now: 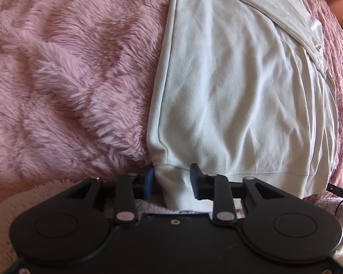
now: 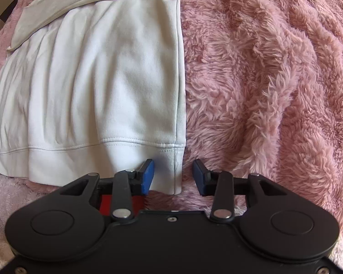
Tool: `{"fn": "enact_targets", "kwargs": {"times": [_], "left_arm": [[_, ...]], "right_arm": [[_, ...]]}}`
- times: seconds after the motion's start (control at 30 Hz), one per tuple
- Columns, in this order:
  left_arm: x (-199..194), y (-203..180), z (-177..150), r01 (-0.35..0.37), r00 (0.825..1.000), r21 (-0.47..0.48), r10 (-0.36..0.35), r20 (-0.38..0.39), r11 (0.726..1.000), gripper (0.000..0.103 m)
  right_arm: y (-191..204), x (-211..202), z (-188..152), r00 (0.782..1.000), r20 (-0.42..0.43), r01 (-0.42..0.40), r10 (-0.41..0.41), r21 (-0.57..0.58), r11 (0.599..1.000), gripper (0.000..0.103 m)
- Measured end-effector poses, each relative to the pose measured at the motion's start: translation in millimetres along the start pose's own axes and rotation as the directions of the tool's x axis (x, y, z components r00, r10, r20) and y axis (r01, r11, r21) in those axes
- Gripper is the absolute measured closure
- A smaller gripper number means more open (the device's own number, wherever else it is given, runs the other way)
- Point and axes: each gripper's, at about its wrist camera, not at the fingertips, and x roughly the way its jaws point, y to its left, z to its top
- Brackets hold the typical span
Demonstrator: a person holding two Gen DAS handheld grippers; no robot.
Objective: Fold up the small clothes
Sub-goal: 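Close both grippers on the sweatshirt hem, then lift the hem with both grippers toward the collar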
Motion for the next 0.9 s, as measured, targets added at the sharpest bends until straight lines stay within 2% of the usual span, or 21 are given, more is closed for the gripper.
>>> {"fn": "enact_targets", "kwargs": {"times": [0.03, 0.1, 0.27, 0.43, 0.53, 0.67, 0.9], "left_arm": [[-2, 5, -1, 0.023, 1.000, -0.015, -0.023, 0.000, 1.000, 0.096], [-8, 11, -4, 0.066, 0.998, -0.038, -0.065, 0.011, 0.997, 0.100], [-36, 13, -5, 0.183, 0.982, -0.028, -0.181, 0.061, 0.983, 0.101], [-69, 5, 12, 0.272, 0.953, 0.014, -0.271, 0.135, 0.962, 0.101], [-85, -3, 29, 0.314, 0.931, 0.038, -0.316, 0.183, 0.949, 0.101], [-104, -17, 68, 0.369, 0.890, 0.068, -0.373, 0.262, 0.927, 0.101], [-119, -28, 170, 0.405, 0.838, 0.063, -0.398, 0.372, 0.912, 0.101]], "right_arm": [[0, 2, 0, 1.000, -0.009, -0.015, 0.015, 0.008, 1.000, 0.092], [2, -1, 0, 1.000, 0.002, -0.024, 0.024, -0.001, 1.000, 0.093], [-7, -26, 4, 0.992, 0.060, -0.114, 0.110, 0.058, 0.992, 0.094], [-10, -57, 19, 0.965, 0.162, -0.227, 0.207, 0.110, 0.968, 0.094], [-6, -72, 33, 0.939, 0.243, -0.276, 0.244, 0.107, 0.955, 0.094], [-1, -85, 63, 0.902, 0.349, -0.310, 0.255, 0.113, 0.944, 0.095], [-12, -100, 138, 0.811, 0.537, -0.365, 0.234, 0.151, 0.919, 0.095]]}}
